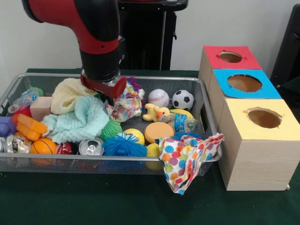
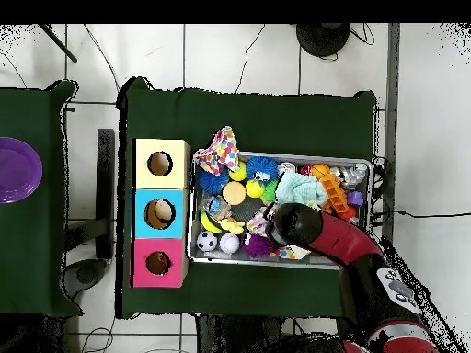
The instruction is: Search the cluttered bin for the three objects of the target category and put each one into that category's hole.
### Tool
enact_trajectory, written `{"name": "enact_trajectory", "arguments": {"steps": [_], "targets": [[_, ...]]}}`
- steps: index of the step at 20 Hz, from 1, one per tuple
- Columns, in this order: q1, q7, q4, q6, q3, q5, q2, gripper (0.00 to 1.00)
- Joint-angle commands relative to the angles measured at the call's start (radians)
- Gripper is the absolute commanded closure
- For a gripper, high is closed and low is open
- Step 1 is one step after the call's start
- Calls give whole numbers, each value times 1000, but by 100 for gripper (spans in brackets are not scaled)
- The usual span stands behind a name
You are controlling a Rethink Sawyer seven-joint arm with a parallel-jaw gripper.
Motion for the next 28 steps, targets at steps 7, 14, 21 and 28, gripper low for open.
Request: {"name": "enact_trajectory", "arguments": {"steps": [7, 14, 21, 28], "targets": [[-58, -73, 8, 0, 62, -149, -16, 0], [47, 81, 132, -17, 33, -103, -211, 0], [63, 108, 169, 11, 46, -58, -254, 0], [89, 114, 164, 49, 19, -57, -287, 0]]}}
